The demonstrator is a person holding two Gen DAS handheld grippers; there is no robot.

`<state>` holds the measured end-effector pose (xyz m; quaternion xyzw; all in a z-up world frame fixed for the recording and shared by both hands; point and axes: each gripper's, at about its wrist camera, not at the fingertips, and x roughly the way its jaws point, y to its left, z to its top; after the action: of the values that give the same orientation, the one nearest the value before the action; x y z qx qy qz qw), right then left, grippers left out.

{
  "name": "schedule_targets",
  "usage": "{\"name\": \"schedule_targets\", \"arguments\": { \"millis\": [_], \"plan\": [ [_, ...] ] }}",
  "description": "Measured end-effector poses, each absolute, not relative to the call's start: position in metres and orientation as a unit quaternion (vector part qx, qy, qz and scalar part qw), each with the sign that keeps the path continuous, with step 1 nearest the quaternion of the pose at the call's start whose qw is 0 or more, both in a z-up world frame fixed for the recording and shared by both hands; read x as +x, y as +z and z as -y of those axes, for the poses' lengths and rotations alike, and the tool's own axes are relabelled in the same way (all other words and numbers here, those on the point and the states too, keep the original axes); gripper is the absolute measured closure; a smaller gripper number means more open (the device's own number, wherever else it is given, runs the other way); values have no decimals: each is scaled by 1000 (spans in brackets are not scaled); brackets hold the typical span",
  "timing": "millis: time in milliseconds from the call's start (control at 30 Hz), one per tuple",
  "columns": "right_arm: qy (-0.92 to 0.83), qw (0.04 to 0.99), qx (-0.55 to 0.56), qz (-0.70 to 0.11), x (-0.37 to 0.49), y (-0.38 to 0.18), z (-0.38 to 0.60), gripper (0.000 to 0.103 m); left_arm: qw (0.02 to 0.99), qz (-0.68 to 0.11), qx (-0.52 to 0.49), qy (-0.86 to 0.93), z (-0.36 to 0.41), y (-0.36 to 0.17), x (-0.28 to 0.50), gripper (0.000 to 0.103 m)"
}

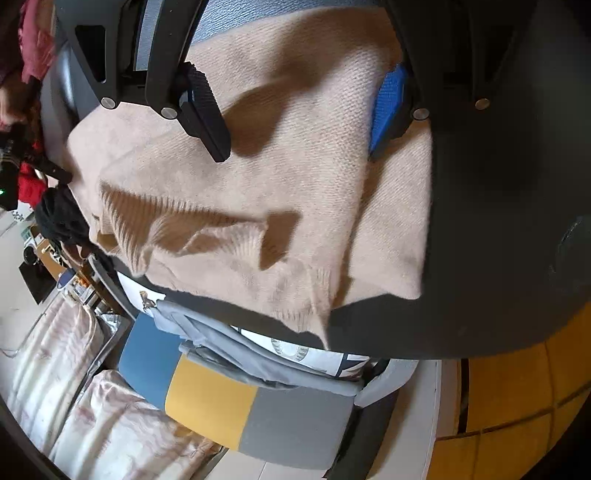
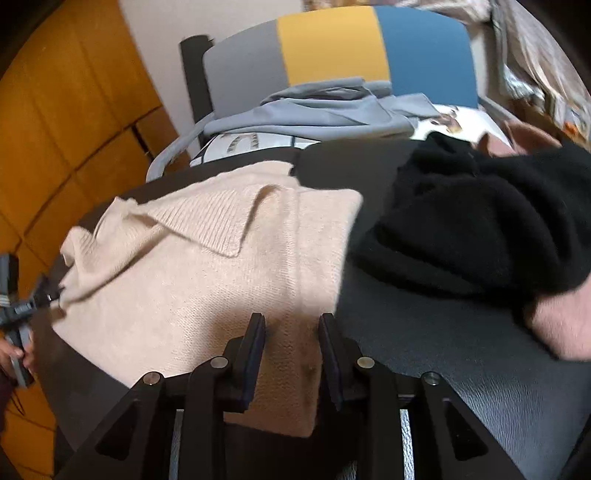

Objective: Fold clothes
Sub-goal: 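Release the folded sweater with the right tool and grasp its edge with the left tool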

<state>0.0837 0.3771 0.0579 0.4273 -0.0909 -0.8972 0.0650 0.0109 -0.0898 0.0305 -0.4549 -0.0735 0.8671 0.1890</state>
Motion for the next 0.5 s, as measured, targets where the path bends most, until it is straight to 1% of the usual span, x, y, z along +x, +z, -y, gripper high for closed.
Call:
{"name": "schedule_targets", "arguments": {
  "millis": [33, 67, 100, 133, 167, 233, 300, 400, 500],
  "plan": [
    [-900, 72, 422, 83, 83, 57, -374, 73, 187, 71, -458, 866, 89, 30, 10, 43],
    [-902, 78, 418, 78, 82, 56, -371, 80, 183, 62, -465, 864, 87, 29, 9, 52],
    [-901, 82, 418, 81, 81, 54, -370, 90, 179, 54, -471, 862, 85, 28, 7, 72],
    [-899, 85, 419, 93, 81, 53, -372, 92, 179, 49, -477, 859, 84, 28, 7, 86],
    [-898, 89, 417, 113, 82, 54, -376, 97, 186, 53, -476, 858, 85, 32, 8, 89],
    [-895, 101, 403, 162, 89, 60, -388, 99, 196, 64, -465, 861, 90, 42, 13, 94],
    [-892, 115, 383, 213, 101, 70, -402, 99, 211, 95, -447, 864, 102, 58, 21, 94],
    [-885, 145, 356, 262, 126, 86, -415, 101, 239, 154, -413, 865, 128, 79, 42, 96],
    [-879, 165, 339, 291, 150, 93, -421, 102, 243, 164, -404, 866, 146, 78, 66, 96]
  ]
}}
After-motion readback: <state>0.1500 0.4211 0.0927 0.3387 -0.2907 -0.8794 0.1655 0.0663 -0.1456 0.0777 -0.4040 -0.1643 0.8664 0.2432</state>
